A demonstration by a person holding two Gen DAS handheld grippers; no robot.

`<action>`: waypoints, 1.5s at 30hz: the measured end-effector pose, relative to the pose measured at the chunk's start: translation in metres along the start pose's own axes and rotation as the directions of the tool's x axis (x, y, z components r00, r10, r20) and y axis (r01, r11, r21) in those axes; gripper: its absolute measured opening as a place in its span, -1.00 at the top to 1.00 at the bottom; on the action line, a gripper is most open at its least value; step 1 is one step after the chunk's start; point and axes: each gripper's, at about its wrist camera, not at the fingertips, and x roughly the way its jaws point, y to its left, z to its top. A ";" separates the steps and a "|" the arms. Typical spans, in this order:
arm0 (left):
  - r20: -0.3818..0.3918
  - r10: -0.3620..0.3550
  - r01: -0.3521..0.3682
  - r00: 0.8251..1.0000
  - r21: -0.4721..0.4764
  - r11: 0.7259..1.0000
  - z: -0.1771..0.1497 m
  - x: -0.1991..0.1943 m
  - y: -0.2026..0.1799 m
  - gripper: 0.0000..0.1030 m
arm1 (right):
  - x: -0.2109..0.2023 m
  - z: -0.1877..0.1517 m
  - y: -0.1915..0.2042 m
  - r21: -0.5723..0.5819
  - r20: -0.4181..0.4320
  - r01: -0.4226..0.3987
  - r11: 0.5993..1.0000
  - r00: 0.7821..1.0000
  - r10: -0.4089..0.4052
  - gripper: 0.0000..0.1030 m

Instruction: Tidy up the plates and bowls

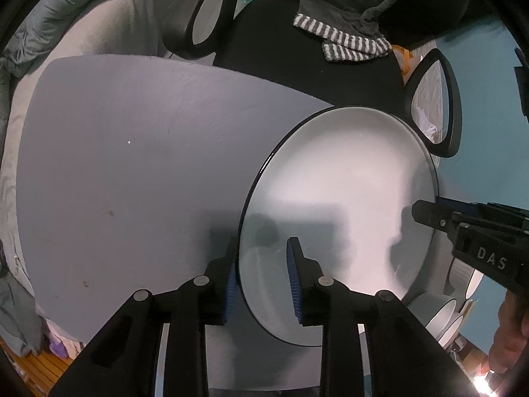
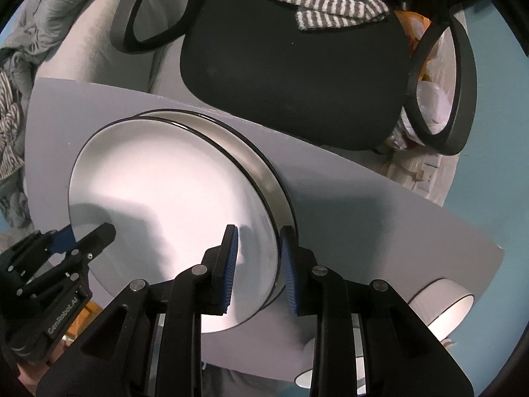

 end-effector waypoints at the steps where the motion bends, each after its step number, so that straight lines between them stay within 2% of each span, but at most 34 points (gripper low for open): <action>1: -0.003 0.005 -0.005 1.000 0.003 1.000 0.001 0.000 -0.001 0.46 | 0.000 0.000 0.002 -0.001 0.001 0.005 1.000 1.000 -0.005 0.47; 5: -0.001 0.023 -0.023 1.000 0.010 1.000 0.001 -0.001 -0.004 0.45 | -0.002 -0.001 0.005 -0.013 0.012 0.033 0.999 0.999 -0.033 0.47; 7: 0.003 0.037 -0.037 0.999 0.023 0.999 0.002 -0.003 -0.006 0.37 | -0.003 -0.002 0.005 -0.014 0.020 0.039 0.999 0.999 -0.039 0.47; 9: 0.014 0.057 -0.057 0.998 0.034 0.998 0.002 -0.005 -0.009 0.19 | -0.006 -0.004 0.005 -0.011 0.033 0.042 0.999 0.999 -0.042 0.47; 13: 0.024 0.085 -0.086 0.996 0.048 0.995 0.003 -0.007 -0.014 0.11 | -0.012 -0.007 0.002 0.008 0.065 0.069 0.998 0.995 -0.069 0.46; 15: 0.028 0.096 -0.097 0.995 0.058 0.994 0.003 -0.008 -0.017 0.02 | -0.014 -0.009 -0.003 0.028 0.068 0.038 0.999 0.997 -0.040 0.45; 24: 0.033 0.103 -0.104 0.994 0.058 0.993 0.000 -0.009 -0.018 -0.01 | -0.021 -0.019 -0.015 0.071 0.109 0.002 0.997 0.994 -0.009 0.45; 27: 0.049 0.102 -0.105 0.994 0.058 0.993 -0.004 -0.014 -0.017 -0.06 | -0.027 -0.028 -0.021 0.088 0.134 0.010 0.996 0.991 -0.022 0.34; 33: 0.081 0.096 -0.103 0.992 0.088 0.991 -0.019 -0.028 -0.020 -0.12 | -0.043 -0.047 -0.025 0.089 0.184 0.040 0.995 0.981 -0.056 0.24; 37: 0.118 0.084 -0.098 0.989 0.120 0.988 -0.033 -0.044 -0.026 -0.15 | -0.057 -0.062 -0.022 0.086 0.229 0.064 0.994 0.970 -0.083 0.12; 41: 0.157 0.064 -0.087 0.985 0.144 0.986 -0.048 -0.060 -0.030 -0.28 | -0.072 -0.079 -0.017 0.088 0.267 0.073 0.993 0.959 -0.094 0.05; 45: 0.184 0.047 -0.080 0.982 0.173 0.982 -0.063 -0.073 -0.034 -0.29 | -0.085 -0.098 -0.010 0.090 0.303 0.080 0.993 0.947 -0.104 0.00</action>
